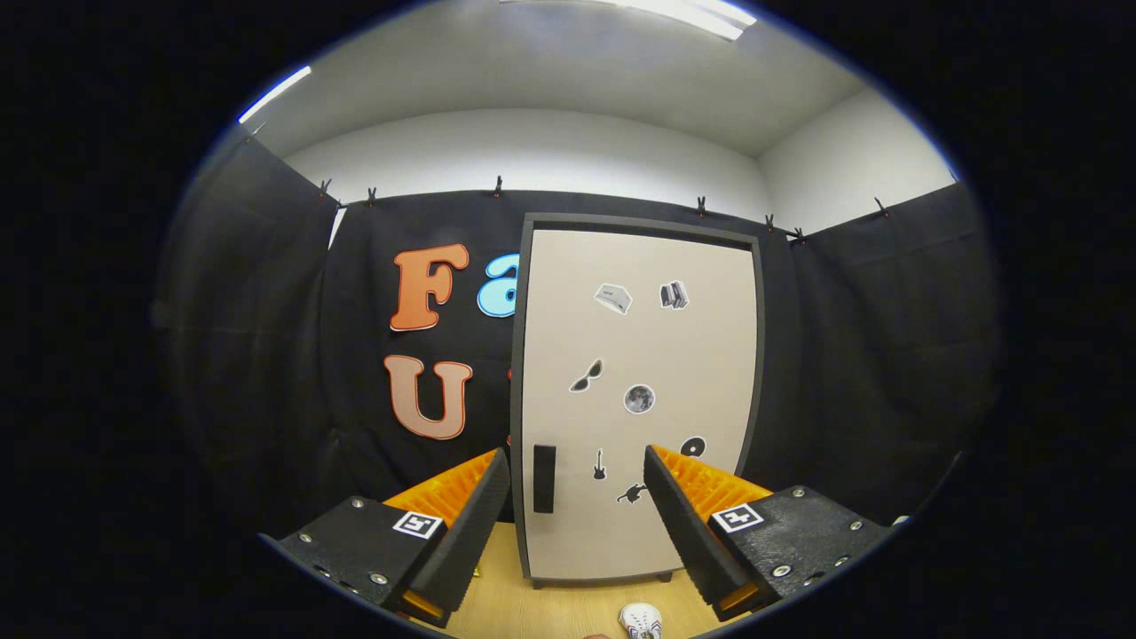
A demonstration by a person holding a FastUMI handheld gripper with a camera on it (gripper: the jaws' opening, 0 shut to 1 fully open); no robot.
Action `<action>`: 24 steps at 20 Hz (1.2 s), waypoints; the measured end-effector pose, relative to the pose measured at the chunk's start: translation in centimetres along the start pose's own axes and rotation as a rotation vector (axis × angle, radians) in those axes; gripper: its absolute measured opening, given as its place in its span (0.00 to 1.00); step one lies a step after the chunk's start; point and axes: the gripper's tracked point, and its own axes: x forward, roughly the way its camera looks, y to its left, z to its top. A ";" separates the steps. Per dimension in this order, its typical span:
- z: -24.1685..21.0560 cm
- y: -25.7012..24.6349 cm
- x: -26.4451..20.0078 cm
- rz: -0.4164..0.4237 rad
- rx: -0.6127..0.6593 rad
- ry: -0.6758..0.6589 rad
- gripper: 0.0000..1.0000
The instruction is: Open the shoe cabinet door, grab the shoes and put them into the shoe cabinet, then close the shoe cabinet door.
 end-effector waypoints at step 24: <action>-15.6 5.7 19.2 -0.051 0.038 0.208 0.91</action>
